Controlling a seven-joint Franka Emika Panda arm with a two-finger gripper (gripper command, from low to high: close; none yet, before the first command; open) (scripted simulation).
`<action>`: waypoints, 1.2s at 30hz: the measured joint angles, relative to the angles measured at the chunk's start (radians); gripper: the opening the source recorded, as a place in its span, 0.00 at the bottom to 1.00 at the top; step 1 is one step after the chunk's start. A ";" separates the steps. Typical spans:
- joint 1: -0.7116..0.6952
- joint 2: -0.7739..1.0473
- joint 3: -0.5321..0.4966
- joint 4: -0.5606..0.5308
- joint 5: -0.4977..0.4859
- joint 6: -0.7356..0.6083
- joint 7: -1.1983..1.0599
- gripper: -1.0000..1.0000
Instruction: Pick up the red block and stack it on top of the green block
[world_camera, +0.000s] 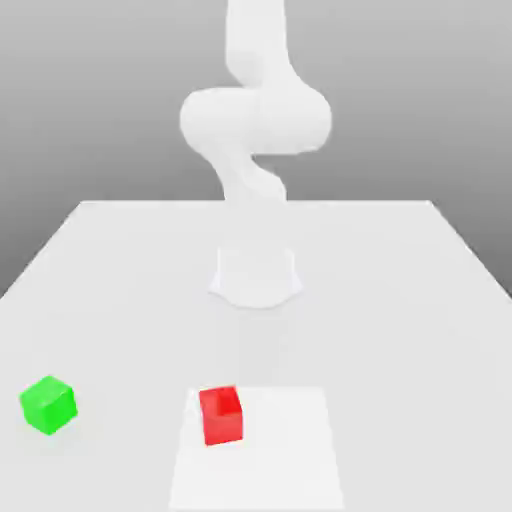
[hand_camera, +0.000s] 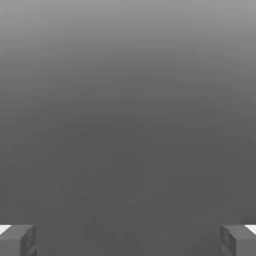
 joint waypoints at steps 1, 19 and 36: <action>0.018 0.019 -0.020 -0.012 0.000 0.012 -0.047 0.50; 0.284 0.346 -0.335 -0.205 0.019 0.207 -0.843 0.50; 0.432 0.659 -0.521 -0.387 0.054 0.391 -1.603 0.50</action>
